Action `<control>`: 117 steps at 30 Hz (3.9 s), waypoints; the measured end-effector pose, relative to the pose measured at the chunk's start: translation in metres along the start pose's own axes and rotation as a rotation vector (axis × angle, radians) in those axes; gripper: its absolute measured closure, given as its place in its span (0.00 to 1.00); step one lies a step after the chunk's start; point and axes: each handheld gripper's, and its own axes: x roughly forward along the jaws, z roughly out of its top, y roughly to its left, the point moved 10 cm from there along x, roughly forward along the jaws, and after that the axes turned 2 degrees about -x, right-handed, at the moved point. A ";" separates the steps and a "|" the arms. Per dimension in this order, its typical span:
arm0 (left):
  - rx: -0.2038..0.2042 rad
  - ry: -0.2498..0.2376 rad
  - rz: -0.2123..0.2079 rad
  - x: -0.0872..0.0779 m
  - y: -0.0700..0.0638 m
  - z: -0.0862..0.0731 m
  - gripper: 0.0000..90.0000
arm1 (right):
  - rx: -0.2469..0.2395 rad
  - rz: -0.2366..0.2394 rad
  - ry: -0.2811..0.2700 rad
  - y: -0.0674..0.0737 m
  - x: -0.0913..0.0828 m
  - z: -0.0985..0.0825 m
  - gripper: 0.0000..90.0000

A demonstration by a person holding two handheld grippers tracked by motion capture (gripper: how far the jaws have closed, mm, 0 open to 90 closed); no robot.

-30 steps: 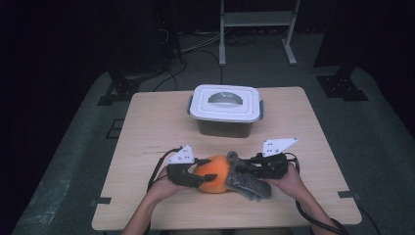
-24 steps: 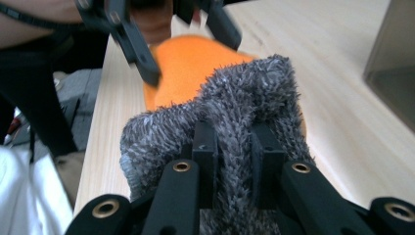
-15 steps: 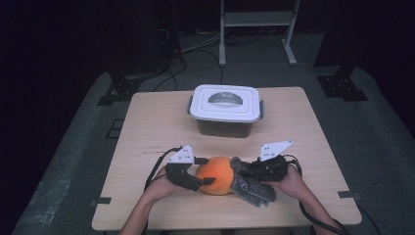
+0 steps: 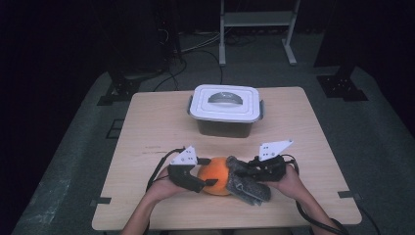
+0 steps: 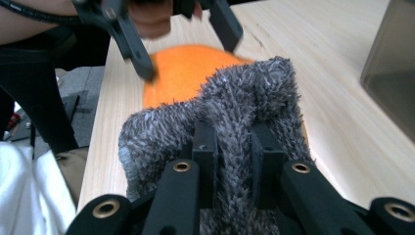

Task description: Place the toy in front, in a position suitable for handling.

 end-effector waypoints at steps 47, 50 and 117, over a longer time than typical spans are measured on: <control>0.012 0.025 -0.054 0.008 -0.009 0.003 0.34 | -0.065 -0.002 0.074 0.009 -0.007 0.013 0.84; 0.031 0.006 -0.052 0.011 -0.011 0.009 0.36 | -0.110 -0.003 0.064 0.016 -0.011 0.026 0.84; 0.054 0.039 -0.080 0.000 -0.004 -0.016 0.25 | 0.019 0.052 0.000 0.007 -0.008 -0.006 0.84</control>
